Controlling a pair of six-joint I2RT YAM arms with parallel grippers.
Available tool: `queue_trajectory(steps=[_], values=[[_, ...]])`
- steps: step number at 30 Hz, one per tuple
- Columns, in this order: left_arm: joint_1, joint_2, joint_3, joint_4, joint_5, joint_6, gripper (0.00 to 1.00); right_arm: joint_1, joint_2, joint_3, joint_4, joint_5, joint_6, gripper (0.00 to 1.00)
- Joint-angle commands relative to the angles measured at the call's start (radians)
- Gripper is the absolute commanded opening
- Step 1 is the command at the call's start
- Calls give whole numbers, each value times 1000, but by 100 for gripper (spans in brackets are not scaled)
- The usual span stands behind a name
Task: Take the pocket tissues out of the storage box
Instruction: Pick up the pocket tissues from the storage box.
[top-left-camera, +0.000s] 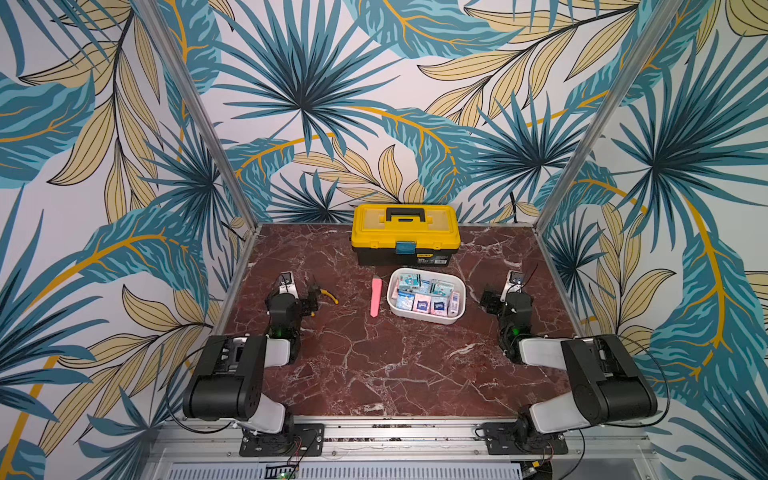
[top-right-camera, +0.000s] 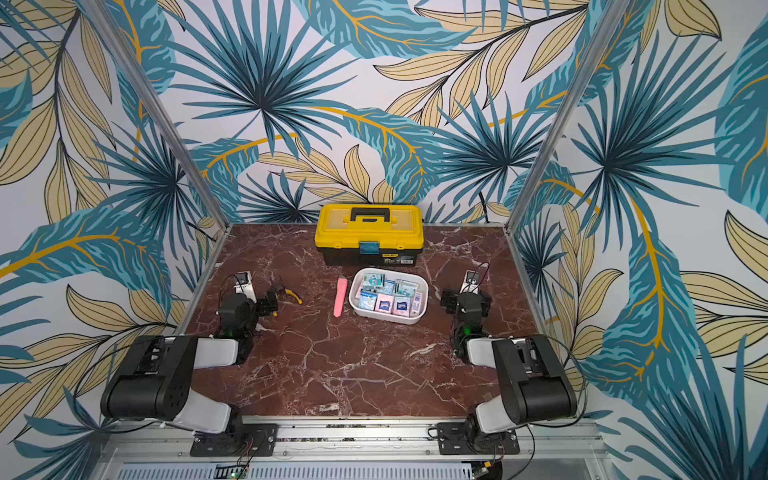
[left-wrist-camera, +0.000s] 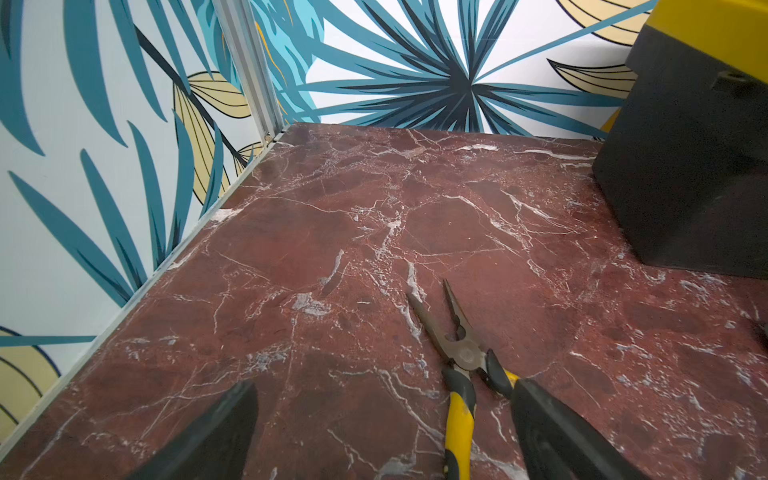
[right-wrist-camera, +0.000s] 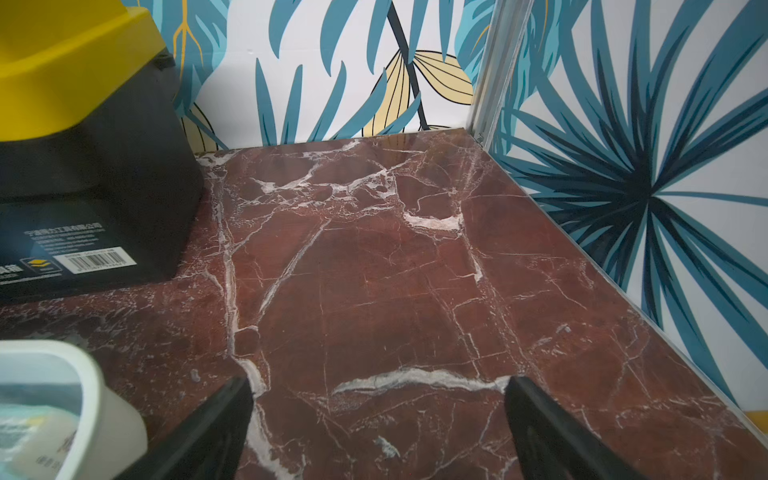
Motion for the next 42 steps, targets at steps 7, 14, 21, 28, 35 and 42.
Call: queue_trajectory(steps=[7, 14, 21, 28, 35, 42], values=[[4, 4, 32, 27, -10, 8, 100, -4, 10, 8, 23, -2, -3, 100], [6, 0, 31, 31, -14, 6, 100, -4, 8, 6, 26, -4, -4, 99], [5, -231, 75, -226, -24, -5, 100, -4, -118, 185, -404, -47, -23, 100], [5, -459, 193, -611, -4, -216, 100, -4, -242, 387, -831, -205, 66, 99], [0, -514, 329, -939, 189, -410, 100, -4, -262, 579, -1229, -385, 236, 99], [-110, -490, 341, -997, 318, -486, 100, 5, -235, 650, -1393, -562, 357, 99]])
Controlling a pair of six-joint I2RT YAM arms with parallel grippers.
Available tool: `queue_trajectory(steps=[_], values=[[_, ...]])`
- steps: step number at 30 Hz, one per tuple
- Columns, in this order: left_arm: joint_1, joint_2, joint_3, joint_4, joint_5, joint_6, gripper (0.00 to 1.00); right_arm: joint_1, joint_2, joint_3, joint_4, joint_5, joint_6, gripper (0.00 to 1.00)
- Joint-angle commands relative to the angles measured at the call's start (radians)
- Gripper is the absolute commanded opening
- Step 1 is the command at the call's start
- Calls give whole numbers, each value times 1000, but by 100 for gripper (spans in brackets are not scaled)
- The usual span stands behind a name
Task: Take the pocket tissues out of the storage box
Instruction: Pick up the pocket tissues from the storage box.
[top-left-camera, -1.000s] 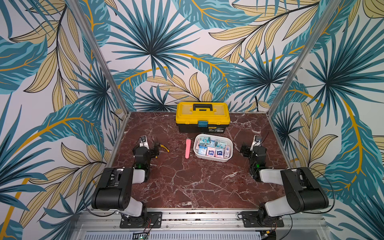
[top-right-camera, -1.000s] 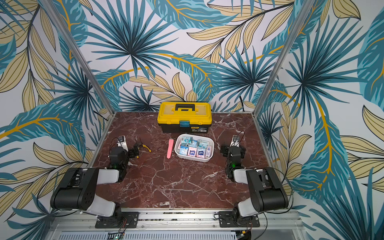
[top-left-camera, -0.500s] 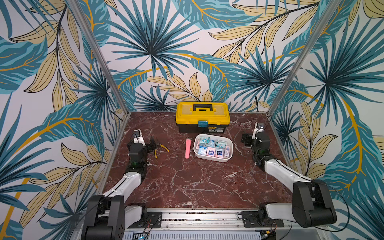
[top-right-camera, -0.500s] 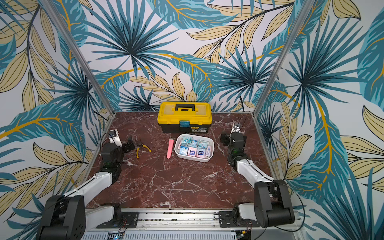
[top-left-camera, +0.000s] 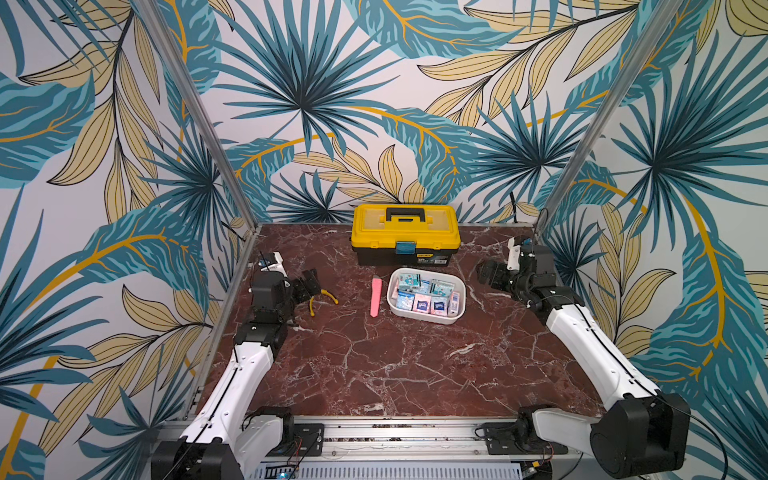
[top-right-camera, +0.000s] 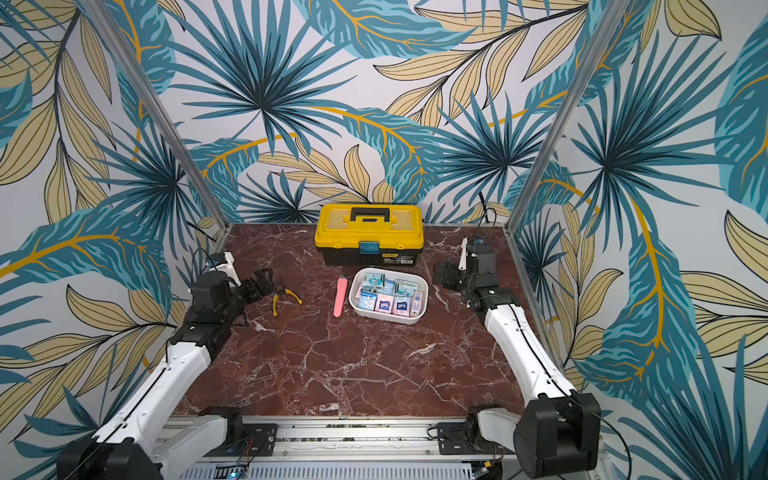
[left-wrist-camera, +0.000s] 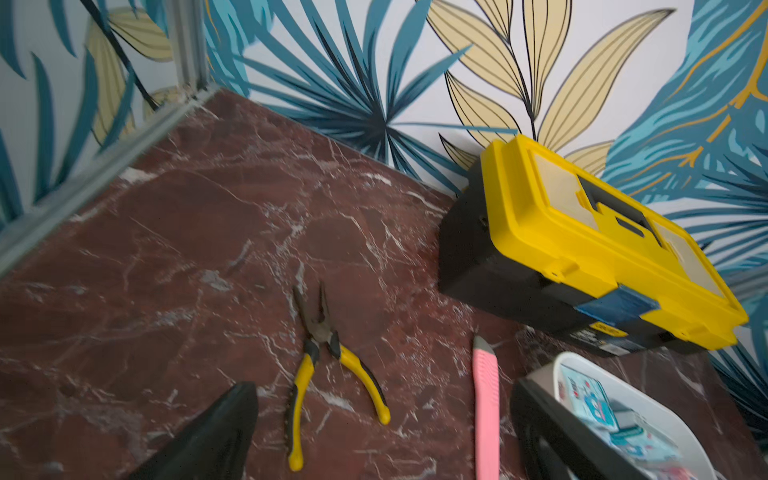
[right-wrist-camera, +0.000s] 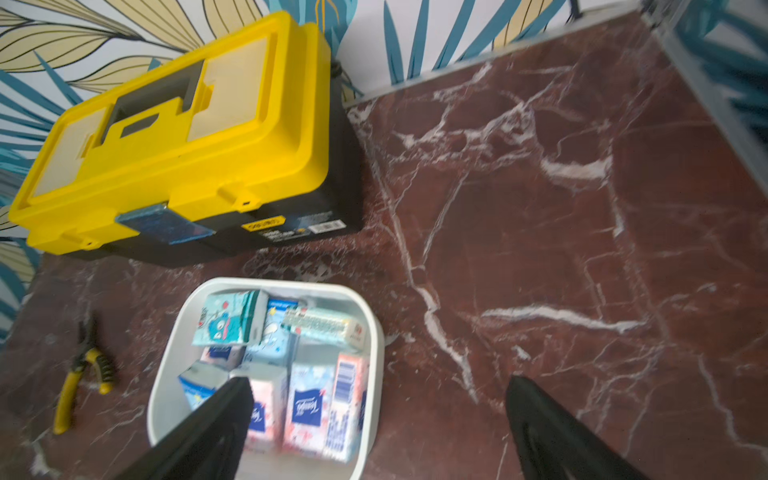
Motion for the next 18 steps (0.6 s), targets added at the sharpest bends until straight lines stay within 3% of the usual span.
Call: queue_trajectory(steps=[1, 8, 18], values=[[-64, 21, 24, -74, 102, -77, 100, 14, 22, 22, -157, -122, 88, 99], [-218, 137, 8, 27, 84, -116, 100, 107, 61, 34, -173, -54, 129, 99], [-310, 333, 47, 166, 151, -180, 100, 335, 227, 150, -158, 134, 222, 91]])
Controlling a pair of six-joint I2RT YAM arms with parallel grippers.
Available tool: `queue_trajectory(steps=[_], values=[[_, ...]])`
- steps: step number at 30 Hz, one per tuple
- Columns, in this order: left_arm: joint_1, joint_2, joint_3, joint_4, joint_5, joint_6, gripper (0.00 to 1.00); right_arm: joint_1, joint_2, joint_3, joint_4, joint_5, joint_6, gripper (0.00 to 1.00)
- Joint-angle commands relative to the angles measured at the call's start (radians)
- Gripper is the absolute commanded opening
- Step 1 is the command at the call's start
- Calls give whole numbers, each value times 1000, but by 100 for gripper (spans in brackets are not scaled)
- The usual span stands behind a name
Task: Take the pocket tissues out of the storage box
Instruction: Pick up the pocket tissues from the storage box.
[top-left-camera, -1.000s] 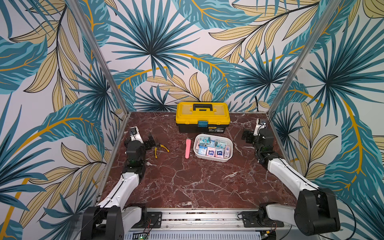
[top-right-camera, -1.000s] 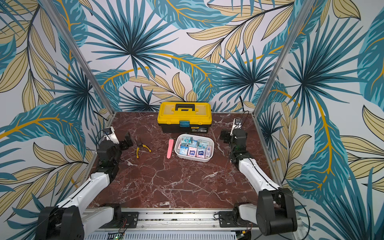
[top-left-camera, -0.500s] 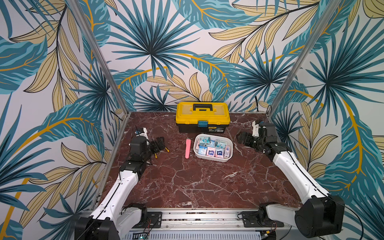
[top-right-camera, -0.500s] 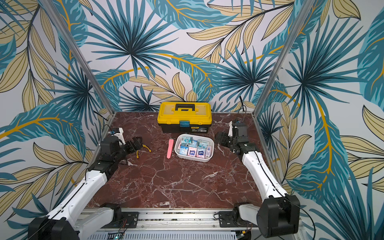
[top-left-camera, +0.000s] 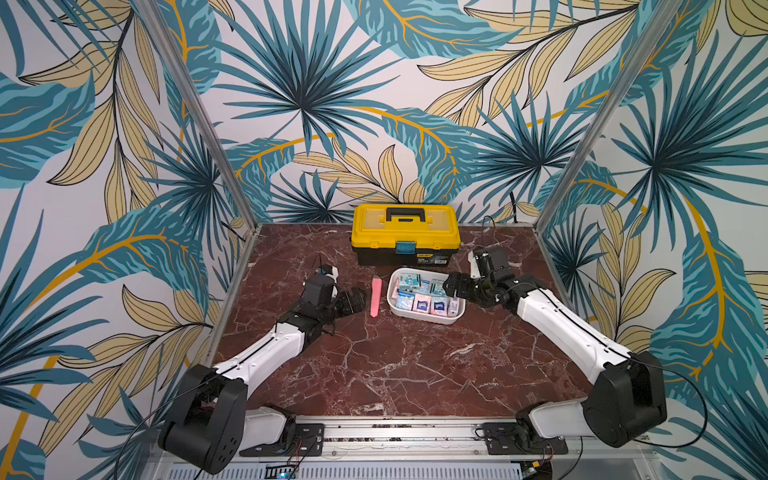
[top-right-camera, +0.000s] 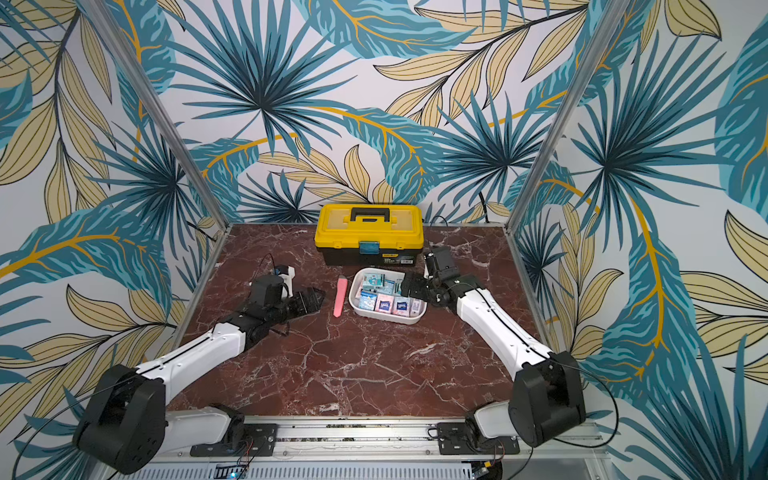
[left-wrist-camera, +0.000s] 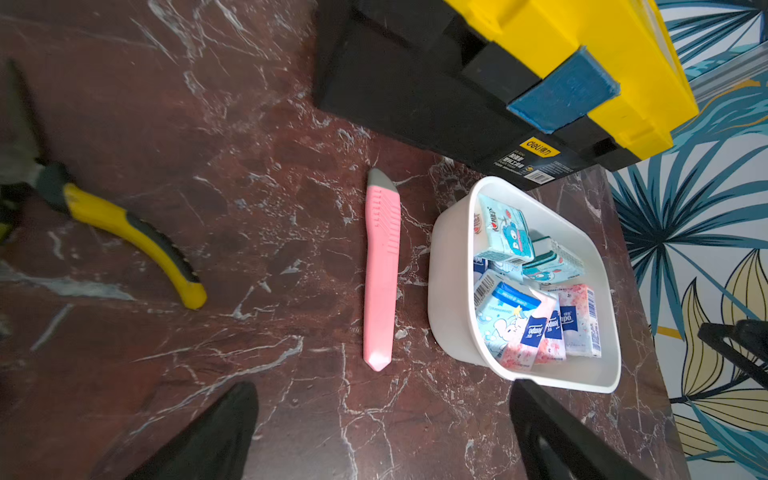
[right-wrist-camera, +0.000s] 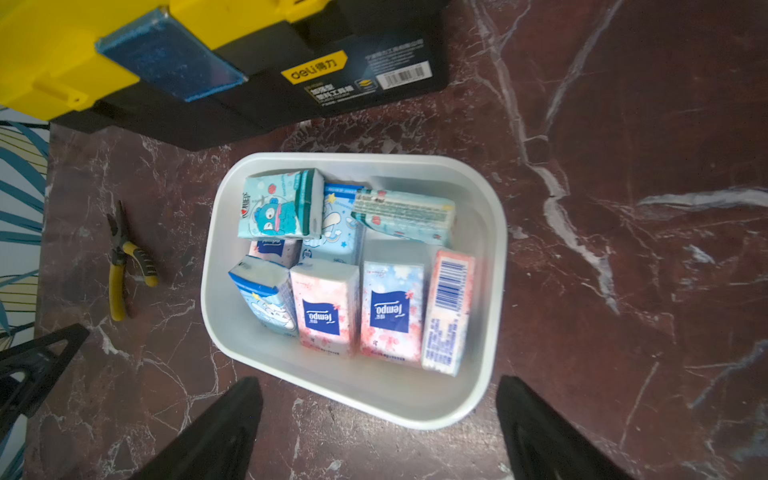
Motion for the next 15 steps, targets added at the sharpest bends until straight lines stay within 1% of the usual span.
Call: queue_trajectory(steps=[1, 4, 8, 13, 15], values=[[-21, 44, 52, 80, 31, -35, 100, 69, 56, 49, -1, 94, 69, 89], [-36, 70, 59, 96, 28, -43, 100, 124, 118, 88, 25, 116, 119, 84], [-43, 77, 52, 102, 13, -48, 100, 190, 204, 149, 29, 144, 171, 81], [-43, 69, 31, 107, 3, -56, 100, 235, 286, 196, 30, 185, 223, 75], [-43, 64, 25, 106, 0, -58, 100, 254, 318, 223, 26, 197, 222, 74]])
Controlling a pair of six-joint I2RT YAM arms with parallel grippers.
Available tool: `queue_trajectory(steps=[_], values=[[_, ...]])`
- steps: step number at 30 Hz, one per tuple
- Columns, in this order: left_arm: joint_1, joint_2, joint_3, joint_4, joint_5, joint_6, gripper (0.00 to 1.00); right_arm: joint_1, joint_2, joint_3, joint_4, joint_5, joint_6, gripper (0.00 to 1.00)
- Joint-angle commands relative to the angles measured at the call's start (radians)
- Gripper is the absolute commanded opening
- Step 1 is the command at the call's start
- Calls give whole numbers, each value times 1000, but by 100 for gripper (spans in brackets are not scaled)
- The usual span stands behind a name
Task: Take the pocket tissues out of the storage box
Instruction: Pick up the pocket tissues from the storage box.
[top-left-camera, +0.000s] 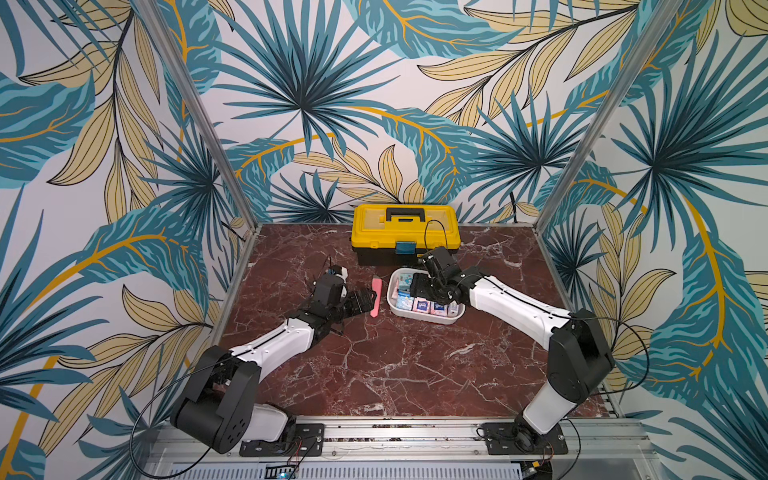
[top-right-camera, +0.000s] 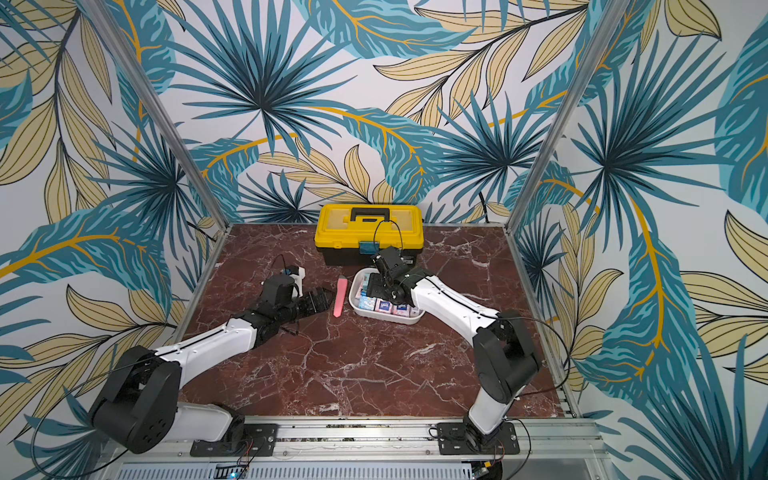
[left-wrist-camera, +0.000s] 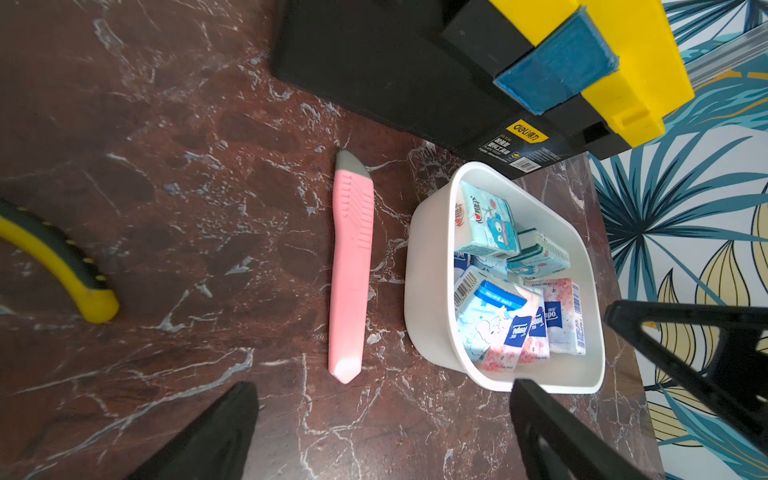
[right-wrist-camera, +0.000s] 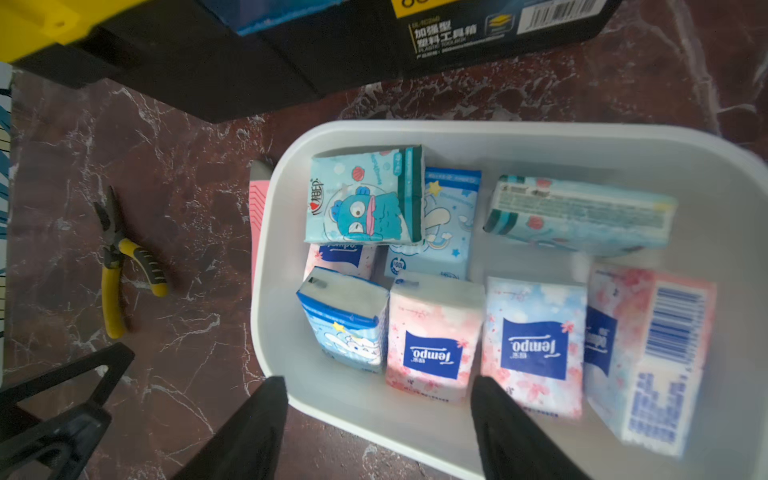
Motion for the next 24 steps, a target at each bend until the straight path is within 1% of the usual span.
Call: queue_trajectory(steps=[1, 5, 14, 20, 24], values=[[-2, -15, 6, 23, -14, -6, 100, 24, 49, 44, -12, 54, 45, 74], [-2, -30, -8, 17, -27, -3, 100, 42, 99, 70, -23, 63, 69, 72], [-2, -50, -29, 6, -37, 3, 100, 70, 203, 144, -47, 62, 66, 72], [-3, -55, -36, 3, -37, -2, 100, 78, 244, 165, -75, 96, 88, 70], [-2, -58, -37, 4, -40, -2, 100, 78, 276, 181, -88, 105, 89, 66]])
